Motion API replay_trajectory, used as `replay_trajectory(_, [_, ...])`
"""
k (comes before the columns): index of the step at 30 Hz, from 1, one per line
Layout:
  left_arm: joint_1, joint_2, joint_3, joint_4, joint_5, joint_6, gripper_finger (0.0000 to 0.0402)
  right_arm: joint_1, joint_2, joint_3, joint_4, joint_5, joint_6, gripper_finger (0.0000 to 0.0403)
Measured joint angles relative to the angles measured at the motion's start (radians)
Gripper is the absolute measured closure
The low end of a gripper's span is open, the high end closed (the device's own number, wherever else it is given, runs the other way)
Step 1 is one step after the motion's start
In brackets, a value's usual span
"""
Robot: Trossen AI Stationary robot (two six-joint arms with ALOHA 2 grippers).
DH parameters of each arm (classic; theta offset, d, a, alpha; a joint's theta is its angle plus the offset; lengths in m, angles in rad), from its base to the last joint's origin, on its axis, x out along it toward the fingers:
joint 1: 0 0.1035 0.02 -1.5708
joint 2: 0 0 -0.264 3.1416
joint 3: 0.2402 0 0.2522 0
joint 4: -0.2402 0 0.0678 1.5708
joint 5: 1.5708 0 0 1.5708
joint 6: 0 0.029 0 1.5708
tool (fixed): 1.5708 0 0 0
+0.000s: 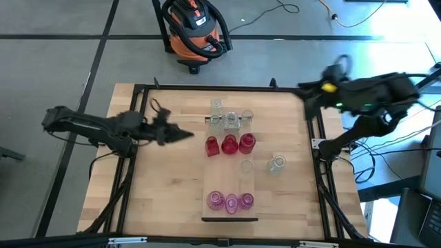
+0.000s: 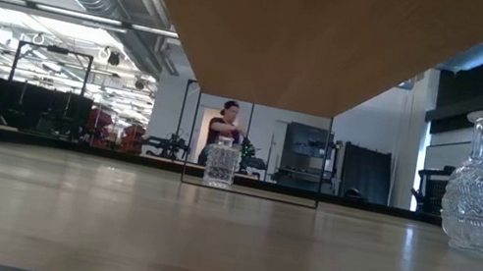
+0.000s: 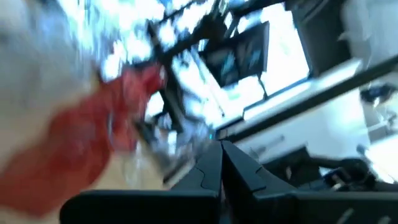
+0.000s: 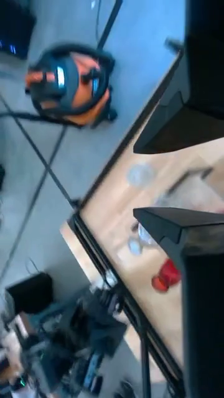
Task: Sort vases onto shelf
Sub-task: Put the transparent vase on the shelf aligned with the transparent vase on the bottom
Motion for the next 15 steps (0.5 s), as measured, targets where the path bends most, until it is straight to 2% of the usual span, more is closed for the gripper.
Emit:
replay_trajectory(3, [0.059,-0.073,0.000,-0.007,-0.021,0.043,0.0401,0.030,-0.062,-0.013,-0.012,0.097,0.020,0.0272])
replay_trajectory(5, [0.106,-0.100,0.000,-0.005,-0.025,0.064,0.0401,0.046,-0.106,-0.022,-0.020,0.105,0.004,0.0272])
replay_trajectory(8, [0.180,-0.110,0.000,-0.005,-0.026,0.088,0.0401,0.046,-0.162,-0.026,-0.008,0.025,-0.002,0.0272])
replay_trajectory(12, [0.293,-0.083,0.000,-0.009,0.029,0.117,0.0401,0.047,-0.195,-0.024,-0.014,-0.049,0.008,0.0272])
replay_trajectory(15, [0.386,-0.043,0.000,-0.009,0.104,0.119,0.0401,0.047,-0.225,-0.026,0.022,-0.207,0.299,0.0272])
